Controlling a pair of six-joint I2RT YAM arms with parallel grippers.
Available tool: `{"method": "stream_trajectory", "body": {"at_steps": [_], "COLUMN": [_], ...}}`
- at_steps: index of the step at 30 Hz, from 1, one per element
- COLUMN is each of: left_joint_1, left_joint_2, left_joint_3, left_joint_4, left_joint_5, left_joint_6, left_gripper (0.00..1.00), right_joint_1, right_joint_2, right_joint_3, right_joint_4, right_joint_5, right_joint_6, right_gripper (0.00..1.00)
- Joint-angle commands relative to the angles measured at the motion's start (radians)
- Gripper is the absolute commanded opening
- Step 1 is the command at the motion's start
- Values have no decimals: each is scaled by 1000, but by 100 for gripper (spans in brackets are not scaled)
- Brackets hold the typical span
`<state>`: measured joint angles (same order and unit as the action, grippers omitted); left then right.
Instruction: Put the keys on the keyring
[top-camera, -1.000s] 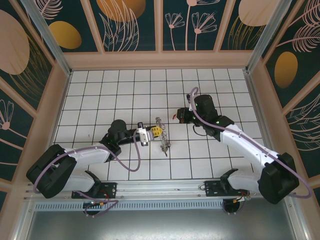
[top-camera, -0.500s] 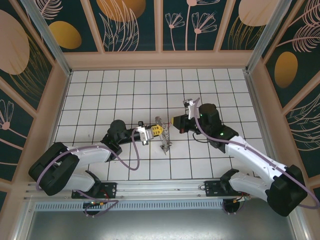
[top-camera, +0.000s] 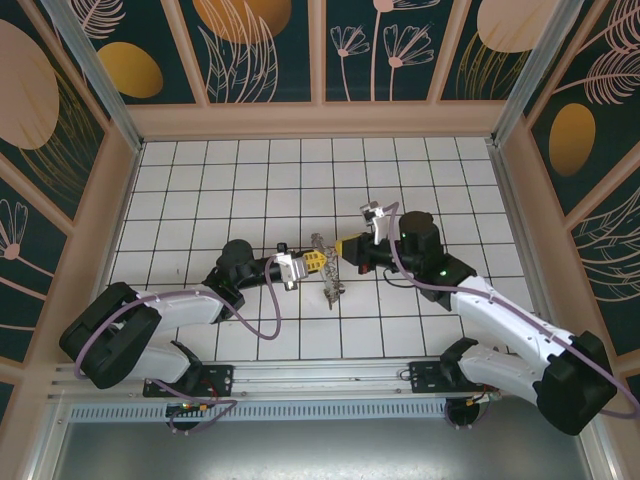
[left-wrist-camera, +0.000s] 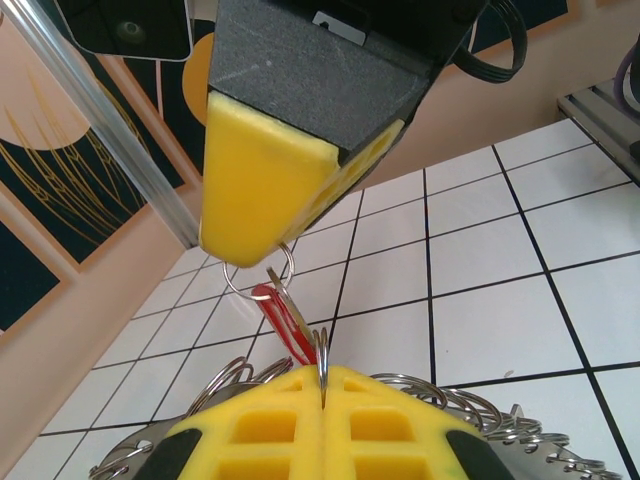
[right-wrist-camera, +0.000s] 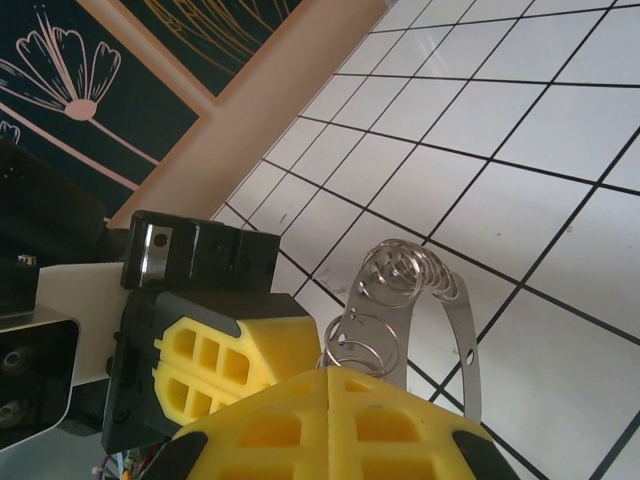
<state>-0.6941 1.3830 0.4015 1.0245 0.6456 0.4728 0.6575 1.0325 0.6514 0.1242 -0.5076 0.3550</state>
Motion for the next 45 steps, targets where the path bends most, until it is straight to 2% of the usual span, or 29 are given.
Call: {"method": "stream_trajectory", "body": {"at_steps": [1, 16, 27, 29, 33, 37, 40, 45], "left_joint_1": [-4, -5, -4, -5, -5, -5, -4, -4], "left_joint_2": [-4, -17, -8, -9, -16, -26, -31, -43], "left_joint_3": [23, 31, 34, 34, 35, 34, 37, 45], "left_joint_4": [30, -20, -21, -18, -27, -34, -45, -84], "left_joint_5": [8, -22, -30, -24, -22, -20, -26, -30], "left_joint_6": [-1, 43, 37, 38, 41, 44, 50, 79], "left_gripper": [0, 0, 0, 0, 0, 0, 0, 0], "right_joint_1": [29, 57, 64, 67, 55, 3, -21, -2], "right_joint_2": [25, 49, 50, 47, 53, 70, 63, 20], "right_joint_3": [9, 32, 17, 23, 82, 154, 161, 135], "right_joint_4": [27, -29, 16, -8, -173, -329, -370, -386], "right_joint_5": [-10, 6, 4, 56, 254, 343, 296, 148], "right_joint_6": [-37, -79, -21, -25, -78, -153, -231, -415], "right_gripper": [0, 0, 0, 0, 0, 0, 0, 0]}}
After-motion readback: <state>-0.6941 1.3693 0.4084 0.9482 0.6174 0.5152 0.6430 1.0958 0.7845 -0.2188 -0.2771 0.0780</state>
